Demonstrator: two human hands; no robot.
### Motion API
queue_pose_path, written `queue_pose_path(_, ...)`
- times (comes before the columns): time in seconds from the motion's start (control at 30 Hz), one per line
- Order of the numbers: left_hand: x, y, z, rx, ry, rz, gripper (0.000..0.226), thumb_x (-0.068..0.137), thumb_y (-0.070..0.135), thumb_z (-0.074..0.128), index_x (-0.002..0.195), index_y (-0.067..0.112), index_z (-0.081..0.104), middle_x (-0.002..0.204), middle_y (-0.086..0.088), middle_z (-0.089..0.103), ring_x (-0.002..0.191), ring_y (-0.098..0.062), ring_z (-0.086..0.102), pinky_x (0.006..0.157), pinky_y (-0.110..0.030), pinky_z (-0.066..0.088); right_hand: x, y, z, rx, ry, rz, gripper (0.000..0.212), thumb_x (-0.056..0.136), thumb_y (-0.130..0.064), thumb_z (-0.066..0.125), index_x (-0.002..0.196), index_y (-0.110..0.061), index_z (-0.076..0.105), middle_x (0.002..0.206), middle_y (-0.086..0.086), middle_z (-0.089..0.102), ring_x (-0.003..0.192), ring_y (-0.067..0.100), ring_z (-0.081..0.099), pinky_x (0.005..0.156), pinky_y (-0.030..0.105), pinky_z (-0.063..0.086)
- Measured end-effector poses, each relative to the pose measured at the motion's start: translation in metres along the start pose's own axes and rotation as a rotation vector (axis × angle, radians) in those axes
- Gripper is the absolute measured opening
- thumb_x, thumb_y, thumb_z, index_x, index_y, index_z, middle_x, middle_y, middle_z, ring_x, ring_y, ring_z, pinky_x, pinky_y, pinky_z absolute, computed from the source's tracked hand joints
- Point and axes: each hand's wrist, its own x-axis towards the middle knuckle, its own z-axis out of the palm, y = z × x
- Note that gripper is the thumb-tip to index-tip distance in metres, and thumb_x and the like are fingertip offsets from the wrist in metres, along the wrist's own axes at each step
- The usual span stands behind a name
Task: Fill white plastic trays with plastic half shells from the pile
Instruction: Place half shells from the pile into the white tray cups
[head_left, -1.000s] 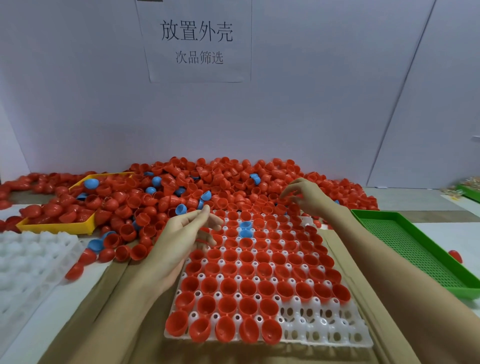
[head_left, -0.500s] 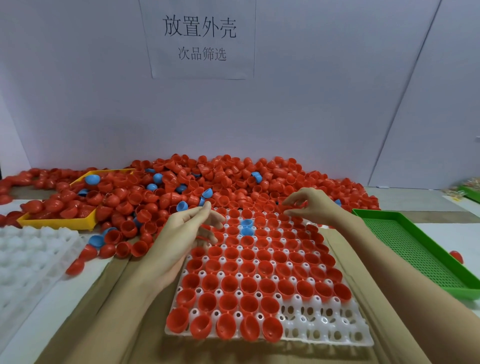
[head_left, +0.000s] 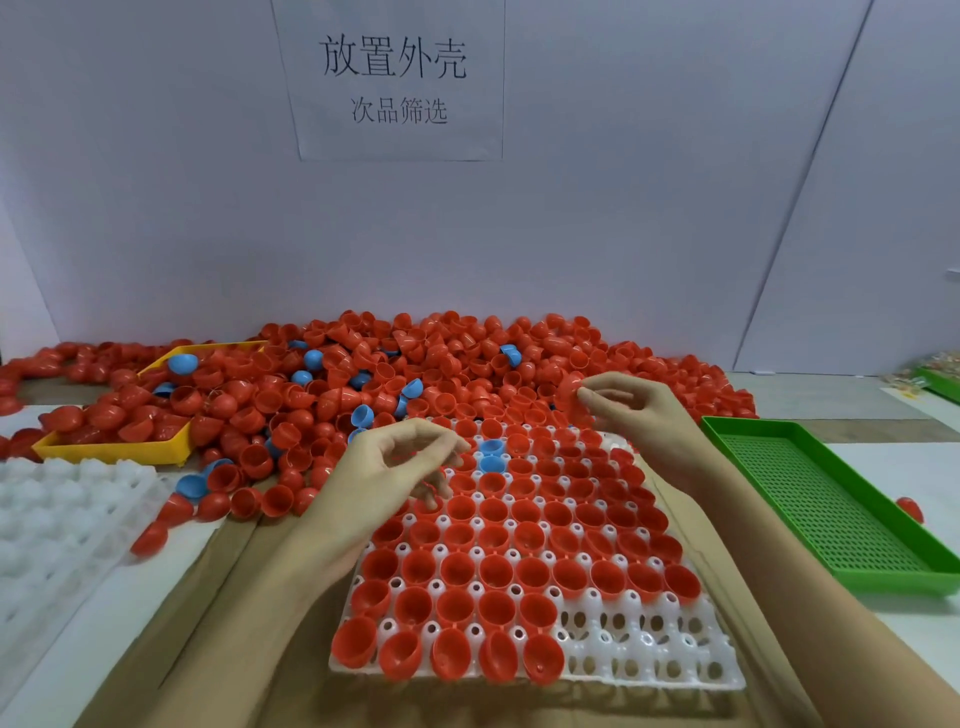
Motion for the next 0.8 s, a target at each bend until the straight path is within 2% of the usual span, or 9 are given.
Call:
queue_pose_path(0.1, 0.000, -0.001, 0.005, 0.088, -0.066, 0.068, 0.011, 0.096, 0.021, 0.071, 0.102, 0.024, 0.079, 0.101, -0.003, 0.077, 0.082, -0.022, 0.075, 0.074, -0.028, 0.061, -0.021, 0.001, 0.005, 0.236, -0.149, 0.064, 0.028, 0.093, -0.037, 0.077, 0.112, -0.017, 0.079, 0.110, 0.012, 0.078, 0.102, 0.022, 0.074, 0.087, 0.026, 0.060)
queue_pose_path(0.2, -0.001, -0.001, 0.012, 0.107, -0.142, 0.102, 0.018, 0.094, 0.019, 0.073, 0.110, 0.026, 0.077, 0.109, -0.003, 0.077, 0.088, -0.024, 0.077, 0.078, -0.030, 0.062, -0.030, -0.001, 0.007, 0.317, -0.237, 0.073, 0.038, 0.090, -0.040, 0.081, 0.114, -0.011, 0.077, 0.110, 0.013, 0.077, 0.101, 0.023, 0.073, 0.092, 0.030, 0.059)
queue_pose_path(0.33, -0.005, 0.000, 0.022, 0.096, -0.222, 0.155, 0.034, 0.097, 0.027, 0.071, 0.130, 0.033, 0.067, 0.121, 0.000, 0.072, 0.096, -0.025, 0.077, 0.085, -0.032, 0.062, -0.038, -0.013, 0.016, 0.335, -0.353, 0.030, 0.029, 0.095, -0.032, 0.078, 0.111, -0.008, 0.078, 0.108, 0.012, 0.076, 0.101, 0.023, 0.072, 0.093, 0.030, 0.058)
queue_pose_path(0.4, -0.007, 0.000, 0.028, 0.007, -0.232, 0.089, 0.036, 0.100, 0.036, 0.066, 0.135, 0.036, 0.062, 0.121, -0.001, 0.072, 0.095, -0.029, 0.077, 0.085, -0.037, 0.063, -0.044, -0.022, 0.027, 0.267, -0.445, -0.039, 0.018, 0.095, -0.025, 0.078, 0.107, -0.011, 0.080, 0.114, 0.010, 0.076, 0.104, 0.024, 0.072, 0.093, 0.030, 0.058)
queue_pose_path(0.53, -0.008, -0.002, 0.031, -0.116, -0.263, -0.061, 0.032, 0.102, 0.044, 0.060, 0.130, 0.032, 0.067, 0.121, -0.002, 0.074, 0.105, -0.030, 0.075, 0.091, -0.037, 0.061, -0.046, -0.032, 0.044, 0.072, -0.507, -0.132, 0.014, 0.093, -0.015, 0.080, 0.104, -0.007, 0.082, 0.122, 0.007, 0.074, 0.109, 0.055, 0.062, 0.095, 0.064, 0.053)
queue_pose_path(0.57, -0.007, -0.003, 0.029, -0.113, -0.252, -0.061, 0.030, 0.099, 0.042, 0.065, 0.127, 0.030, 0.070, 0.121, -0.003, 0.074, 0.109, -0.025, 0.074, 0.092, -0.034, 0.060, -0.046, -0.033, 0.045, 0.052, -0.521, -0.142, 0.014, 0.093, -0.012, 0.080, 0.105, -0.006, 0.082, 0.123, 0.007, 0.074, 0.110, 0.053, 0.063, 0.097, 0.064, 0.053)
queue_pose_path(0.67, -0.005, -0.005, 0.021, -0.043, -0.214, -0.055, 0.033, 0.087, 0.041, 0.081, 0.119, 0.034, 0.074, 0.124, 0.007, 0.072, 0.116, -0.013, 0.069, 0.094, -0.032, 0.058, -0.050, -0.036, 0.042, 0.074, -0.562, -0.158, 0.017, 0.095, -0.006, 0.075, 0.110, -0.001, 0.080, 0.132, 0.007, 0.071, 0.124, 0.031, 0.067, 0.106, 0.046, 0.055)
queue_pose_path(0.73, -0.005, -0.004, 0.020, 0.018, -0.189, -0.019, 0.040, 0.082, 0.036, 0.085, 0.120, 0.037, 0.072, 0.128, 0.013, 0.069, 0.115, -0.010, 0.070, 0.097, -0.031, 0.055, -0.052, -0.037, 0.039, 0.112, -0.505, -0.168, 0.019, 0.096, -0.007, 0.074, 0.114, -0.002, 0.078, 0.133, 0.007, 0.071, 0.129, 0.027, 0.064, 0.109, 0.043, 0.053)
queue_pose_path(0.8, -0.005, -0.004, 0.023, 0.077, -0.162, 0.064, 0.044, 0.083, 0.030, 0.085, 0.124, 0.035, 0.070, 0.131, 0.015, 0.067, 0.117, -0.007, 0.068, 0.097, -0.024, 0.055, -0.052, -0.037, 0.039, 0.099, -0.411, -0.184, 0.018, 0.095, -0.013, 0.077, 0.112, -0.008, 0.078, 0.121, 0.006, 0.074, 0.120, 0.026, 0.068, 0.106, 0.042, 0.055)
